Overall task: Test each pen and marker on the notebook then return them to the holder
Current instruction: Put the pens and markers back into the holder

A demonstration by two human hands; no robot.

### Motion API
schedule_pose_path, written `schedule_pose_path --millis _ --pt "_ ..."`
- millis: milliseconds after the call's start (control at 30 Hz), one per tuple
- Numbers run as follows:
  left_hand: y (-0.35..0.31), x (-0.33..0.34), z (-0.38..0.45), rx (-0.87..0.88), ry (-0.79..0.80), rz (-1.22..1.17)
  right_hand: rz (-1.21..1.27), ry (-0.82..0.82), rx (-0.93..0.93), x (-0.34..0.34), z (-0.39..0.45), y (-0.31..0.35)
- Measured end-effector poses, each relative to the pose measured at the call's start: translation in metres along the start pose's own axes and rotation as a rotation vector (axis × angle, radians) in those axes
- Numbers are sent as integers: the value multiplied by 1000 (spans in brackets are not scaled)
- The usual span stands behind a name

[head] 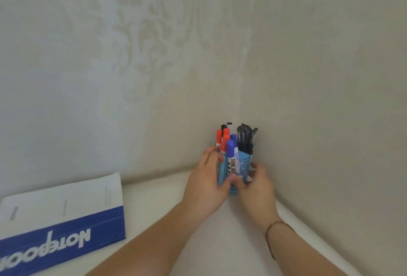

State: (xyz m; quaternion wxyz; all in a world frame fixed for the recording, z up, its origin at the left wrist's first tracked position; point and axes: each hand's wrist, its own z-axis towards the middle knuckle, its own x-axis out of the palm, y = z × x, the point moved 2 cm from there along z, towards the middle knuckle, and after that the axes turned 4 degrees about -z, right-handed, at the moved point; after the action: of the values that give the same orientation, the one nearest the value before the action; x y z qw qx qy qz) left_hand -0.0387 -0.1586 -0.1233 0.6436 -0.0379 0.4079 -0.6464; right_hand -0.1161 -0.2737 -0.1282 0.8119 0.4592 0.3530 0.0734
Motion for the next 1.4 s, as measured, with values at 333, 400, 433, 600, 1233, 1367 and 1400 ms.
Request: schedule_pose_path --millis 333,400,433,600,1233,1367,1400 --pt "29 -68 -17 -54 490 486 -113 -25 124 12 30 -11" --pt "42 -116 -41 -50 485 616 -125 -170 29 10 11 0" --pt "48 -144 -55 -66 462 664 -164 -210 -81 13 -2 11" --pt "73 -265 -131 -289 318 704 -383 387 -598 75 -75 83" --pt "12 -141 -126 -147 355 439 -946 557 -533 11 -65 34" --pt "15 -103 -96 -215 320 409 -944 442 -437 10 -41 22" --pt "17 -98 -90 -229 304 431 -936 426 -421 13 -36 22"
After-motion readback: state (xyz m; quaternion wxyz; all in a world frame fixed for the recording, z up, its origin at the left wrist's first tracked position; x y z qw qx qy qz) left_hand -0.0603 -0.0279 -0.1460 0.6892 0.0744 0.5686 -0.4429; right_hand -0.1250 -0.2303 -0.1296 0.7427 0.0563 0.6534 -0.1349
